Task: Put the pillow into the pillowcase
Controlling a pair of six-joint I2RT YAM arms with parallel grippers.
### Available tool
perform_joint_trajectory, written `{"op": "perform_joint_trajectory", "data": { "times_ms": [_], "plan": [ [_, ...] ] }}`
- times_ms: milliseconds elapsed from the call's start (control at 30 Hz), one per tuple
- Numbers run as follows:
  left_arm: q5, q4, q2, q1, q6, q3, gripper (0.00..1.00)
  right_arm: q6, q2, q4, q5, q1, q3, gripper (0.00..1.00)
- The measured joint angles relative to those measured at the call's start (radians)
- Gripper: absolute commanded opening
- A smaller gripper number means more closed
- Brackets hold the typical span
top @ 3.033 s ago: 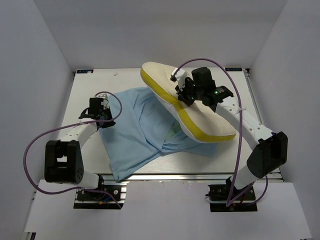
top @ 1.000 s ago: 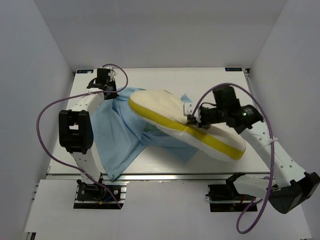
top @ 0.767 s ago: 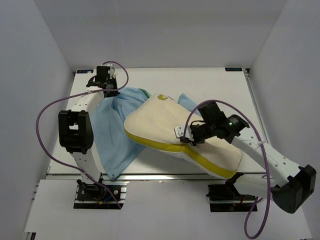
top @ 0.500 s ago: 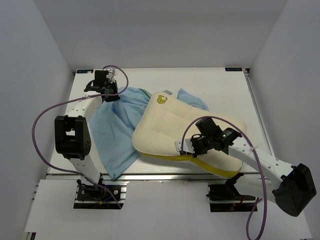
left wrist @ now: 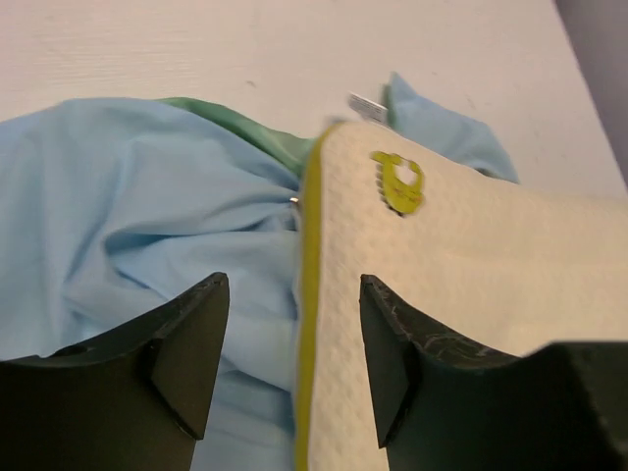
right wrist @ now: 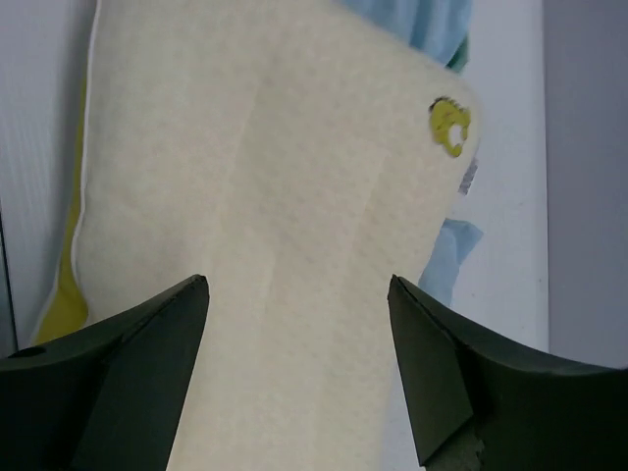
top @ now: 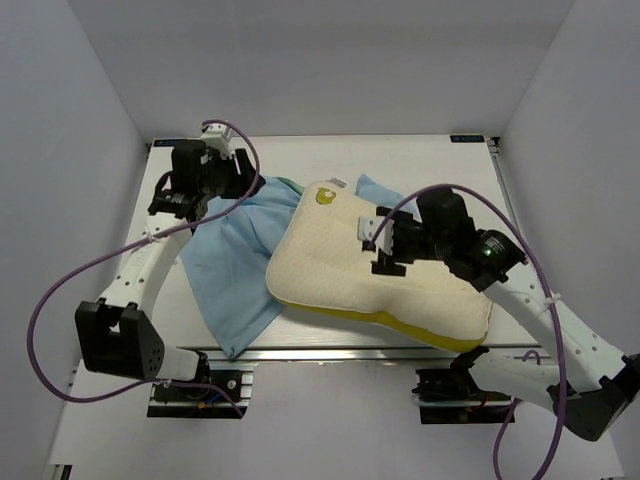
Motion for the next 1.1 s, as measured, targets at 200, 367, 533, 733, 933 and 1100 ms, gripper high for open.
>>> {"op": "perform_joint_trajectory", "data": {
  "times_ms": [200, 367, 533, 733, 933, 1100],
  "plan": [
    [0.05, 0.043, -0.072, -0.106, -0.014, -0.135, 0.67, 0.436, 0.125, 0.189, 0.02, 0.0, 0.055, 0.8],
    [0.048, 0.051, -0.072, -0.181, -0.03, -0.272, 0.68, 0.789, 0.321, 0.303, 0.078, -0.016, 0.113, 0.8],
    [0.049, 0.071, -0.06, -0.221, -0.038, -0.328, 0.73, 1.003, 0.395, 0.342, 0.049, -0.128, 0.134, 0.83],
    [0.021, 0.115, 0.065, -0.284, -0.037, -0.275, 0.75, 1.038, 0.333, 0.322, 0.05, -0.322, 0.112, 0.86],
    [-0.018, 0.119, 0.118, -0.293, -0.024, -0.27, 0.75, 0.949, 0.182, 0.242, 0.086, -0.566, 0.006, 0.88],
    [-0.015, 0.144, 0.118, -0.293, -0.022, -0.281, 0.68, 0.908, 0.058, 0.179, 0.142, -0.764, -0.193, 0.89]
  ]
}}
